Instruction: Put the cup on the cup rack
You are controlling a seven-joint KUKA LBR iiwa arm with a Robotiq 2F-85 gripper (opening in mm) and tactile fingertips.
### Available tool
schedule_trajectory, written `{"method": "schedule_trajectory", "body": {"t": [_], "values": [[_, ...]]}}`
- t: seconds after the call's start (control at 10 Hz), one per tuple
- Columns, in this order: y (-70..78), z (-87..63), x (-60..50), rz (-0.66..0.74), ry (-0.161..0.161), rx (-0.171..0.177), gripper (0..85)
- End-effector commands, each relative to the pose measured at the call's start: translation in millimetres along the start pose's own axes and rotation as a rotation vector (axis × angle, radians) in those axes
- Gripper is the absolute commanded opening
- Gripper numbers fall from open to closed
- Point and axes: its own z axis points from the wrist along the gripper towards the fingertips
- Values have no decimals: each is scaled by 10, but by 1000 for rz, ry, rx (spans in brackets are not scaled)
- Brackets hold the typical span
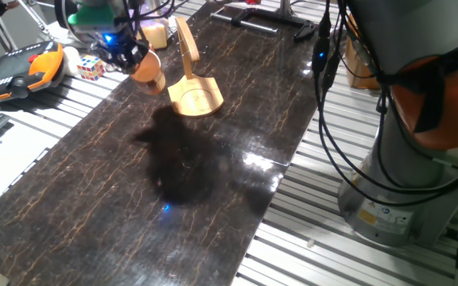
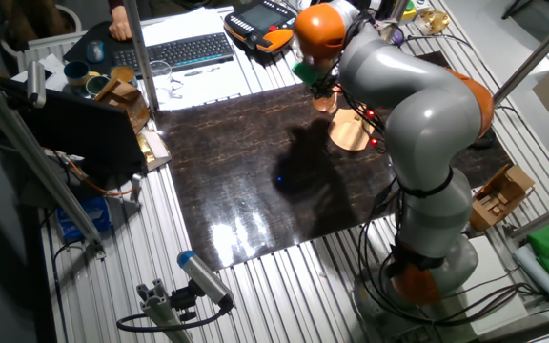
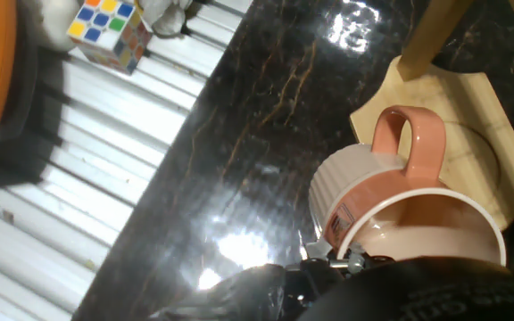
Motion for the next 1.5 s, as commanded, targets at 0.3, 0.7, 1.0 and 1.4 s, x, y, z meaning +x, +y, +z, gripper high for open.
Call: {"method": "schedule_trajectory", "body": {"t": [0.3,0.7,1.0,1.4], "values": [[-16,43,-47,-8,-111,-7,7],[-42,125,-182,-11,-106,-21,7],[-79,118,-268,-13,-104,-29,7],[-148,123,-340,-13,-97,-48,7]]}}
